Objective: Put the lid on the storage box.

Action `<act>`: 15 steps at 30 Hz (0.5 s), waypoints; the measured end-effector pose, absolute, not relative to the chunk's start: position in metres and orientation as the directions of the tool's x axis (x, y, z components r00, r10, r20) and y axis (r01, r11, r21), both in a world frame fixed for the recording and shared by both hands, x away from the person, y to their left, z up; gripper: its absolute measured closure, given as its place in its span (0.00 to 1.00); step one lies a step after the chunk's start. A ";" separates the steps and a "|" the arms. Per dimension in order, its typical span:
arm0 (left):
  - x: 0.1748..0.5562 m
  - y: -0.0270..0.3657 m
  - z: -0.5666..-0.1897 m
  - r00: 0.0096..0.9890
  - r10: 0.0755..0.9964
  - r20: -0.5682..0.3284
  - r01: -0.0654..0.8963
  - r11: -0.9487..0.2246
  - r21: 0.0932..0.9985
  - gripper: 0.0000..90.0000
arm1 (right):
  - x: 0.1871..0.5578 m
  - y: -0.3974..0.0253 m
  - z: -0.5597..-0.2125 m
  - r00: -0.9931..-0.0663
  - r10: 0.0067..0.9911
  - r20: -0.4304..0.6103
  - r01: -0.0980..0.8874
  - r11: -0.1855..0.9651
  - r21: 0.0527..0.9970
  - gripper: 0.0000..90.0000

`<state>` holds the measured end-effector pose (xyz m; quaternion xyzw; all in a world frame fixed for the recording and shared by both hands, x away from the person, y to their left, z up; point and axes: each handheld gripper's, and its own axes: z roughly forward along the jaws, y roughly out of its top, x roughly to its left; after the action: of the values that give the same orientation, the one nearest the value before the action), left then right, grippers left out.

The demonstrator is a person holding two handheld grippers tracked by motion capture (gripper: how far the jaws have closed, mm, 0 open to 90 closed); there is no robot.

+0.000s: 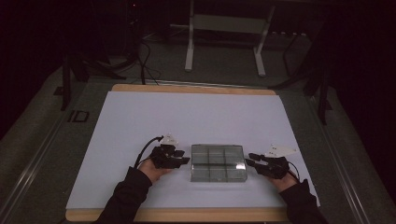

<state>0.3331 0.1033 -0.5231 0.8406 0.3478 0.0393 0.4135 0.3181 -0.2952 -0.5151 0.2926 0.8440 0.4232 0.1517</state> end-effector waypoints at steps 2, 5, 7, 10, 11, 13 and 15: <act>0.333 0.104 -0.523 0.749 0.627 -0.213 0.551 -0.412 0.726 0.55 | 0.318 -0.296 -0.515 -0.782 0.624 -0.011 0.365 0.471 0.803 0.71; 0.335 0.109 -0.522 0.728 0.653 -0.209 0.554 -0.380 0.741 0.43 | 0.321 -0.298 -0.516 -0.775 0.632 -0.010 0.368 0.463 0.806 0.60; 0.335 0.113 -0.521 0.737 0.635 -0.230 0.547 -0.361 0.756 0.37 | 0.322 -0.298 -0.515 -0.770 0.638 -0.011 0.370 0.460 0.807 0.53; 0.335 0.117 -0.521 0.738 0.629 -0.242 0.544 -0.343 0.766 0.25 | 0.322 -0.299 -0.515 -0.750 0.661 -0.024 0.371 0.451 0.811 0.38; 0.335 0.117 -0.521 0.745 0.621 -0.243 0.540 -0.348 0.767 0.13 | 0.322 -0.298 -0.516 -0.732 0.680 -0.036 0.371 0.443 0.816 0.30; 0.334 0.116 -0.522 0.740 0.632 -0.229 0.540 -0.355 0.764 0.09 | 0.322 -0.298 -0.517 -0.726 0.686 -0.046 0.368 0.444 0.817 0.26; 0.333 0.116 -0.523 0.733 0.648 -0.208 0.537 -0.362 0.762 0.02 | 0.322 -0.299 -0.517 -0.723 0.690 -0.043 0.366 0.434 0.823 0.20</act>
<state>0.3329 0.1156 -0.5230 0.8227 0.3600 0.0640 0.4352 0.3224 -0.2992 -0.5174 0.3198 0.8252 0.4248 0.1905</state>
